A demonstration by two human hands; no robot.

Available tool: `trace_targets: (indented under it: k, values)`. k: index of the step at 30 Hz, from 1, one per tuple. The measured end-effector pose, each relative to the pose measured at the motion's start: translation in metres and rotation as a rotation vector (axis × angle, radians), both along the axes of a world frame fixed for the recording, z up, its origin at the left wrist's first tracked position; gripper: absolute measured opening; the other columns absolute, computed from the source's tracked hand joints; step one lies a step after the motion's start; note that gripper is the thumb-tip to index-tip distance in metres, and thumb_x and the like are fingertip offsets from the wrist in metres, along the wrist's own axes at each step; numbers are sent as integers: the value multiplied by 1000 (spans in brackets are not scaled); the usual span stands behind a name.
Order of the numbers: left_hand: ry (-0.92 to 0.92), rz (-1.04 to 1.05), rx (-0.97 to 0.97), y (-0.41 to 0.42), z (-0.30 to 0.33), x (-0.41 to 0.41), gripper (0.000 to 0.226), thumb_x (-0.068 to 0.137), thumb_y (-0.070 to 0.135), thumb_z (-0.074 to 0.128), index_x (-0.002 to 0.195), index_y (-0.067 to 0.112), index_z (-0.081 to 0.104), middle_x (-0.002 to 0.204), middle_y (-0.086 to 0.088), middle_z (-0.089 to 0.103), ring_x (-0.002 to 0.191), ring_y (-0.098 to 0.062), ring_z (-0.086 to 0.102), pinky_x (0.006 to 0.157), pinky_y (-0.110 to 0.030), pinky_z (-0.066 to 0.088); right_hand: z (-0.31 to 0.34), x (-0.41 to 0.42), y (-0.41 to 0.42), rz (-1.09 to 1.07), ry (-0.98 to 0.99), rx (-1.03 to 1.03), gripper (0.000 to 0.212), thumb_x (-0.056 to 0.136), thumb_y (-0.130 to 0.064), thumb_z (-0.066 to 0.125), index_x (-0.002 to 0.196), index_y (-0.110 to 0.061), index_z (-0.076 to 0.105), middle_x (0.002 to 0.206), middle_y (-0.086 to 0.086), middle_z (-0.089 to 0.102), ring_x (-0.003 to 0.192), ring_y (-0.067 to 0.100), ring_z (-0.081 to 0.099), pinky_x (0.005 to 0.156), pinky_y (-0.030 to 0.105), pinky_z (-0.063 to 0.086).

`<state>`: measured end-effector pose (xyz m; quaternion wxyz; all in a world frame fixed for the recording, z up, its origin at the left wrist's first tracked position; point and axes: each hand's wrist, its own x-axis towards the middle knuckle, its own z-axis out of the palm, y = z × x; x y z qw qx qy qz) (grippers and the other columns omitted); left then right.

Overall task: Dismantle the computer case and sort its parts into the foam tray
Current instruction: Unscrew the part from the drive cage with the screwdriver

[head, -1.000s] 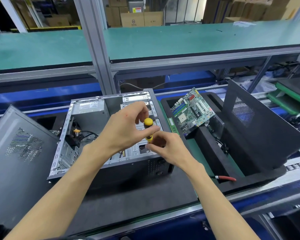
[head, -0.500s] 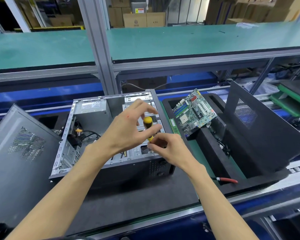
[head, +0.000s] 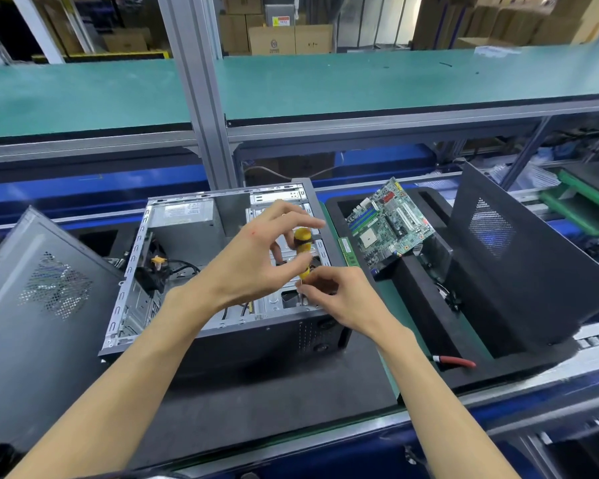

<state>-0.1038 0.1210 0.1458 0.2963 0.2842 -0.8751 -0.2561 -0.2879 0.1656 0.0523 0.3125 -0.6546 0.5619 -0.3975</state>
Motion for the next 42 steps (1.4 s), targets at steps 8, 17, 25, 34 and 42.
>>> trace_targets:
  k: [8,17,25,34,42]
  values:
    - [-34,165,-90,-1,0,-5,32,82,48,72,95,24,56,86,9,58,75,-15,56,66,-41,53,-1,3,1,-28,36,-68,28,86,-22,79,72,-36,59,61,-24,62,57,2,54,59,10,38]
    - [15,107,-22,0,-2,-4,22,85,36,76,98,23,62,86,7,61,72,-15,57,66,-38,53,-1,0,1,38,-8,-28,4,89,-21,77,91,-19,75,77,-9,74,69,7,67,70,16,48]
    - [27,-18,7,0,-2,-2,33,92,16,66,124,23,62,114,7,58,97,-15,58,73,-30,54,-2,0,-1,28,3,-41,11,92,-23,71,83,-27,73,72,-14,71,64,-1,58,67,16,46]
    - [17,138,-59,-1,-6,-5,32,87,43,69,110,27,55,105,13,59,91,-10,58,72,-34,55,-2,3,1,4,-6,-83,24,90,-19,74,77,-37,65,70,-15,70,64,2,62,67,14,46]
    - [-73,236,-156,-2,-3,-7,30,87,53,64,82,23,64,74,11,55,70,-10,54,66,-35,50,-3,4,1,6,8,-48,12,87,-24,79,82,-28,69,74,-15,71,66,5,63,68,16,49]
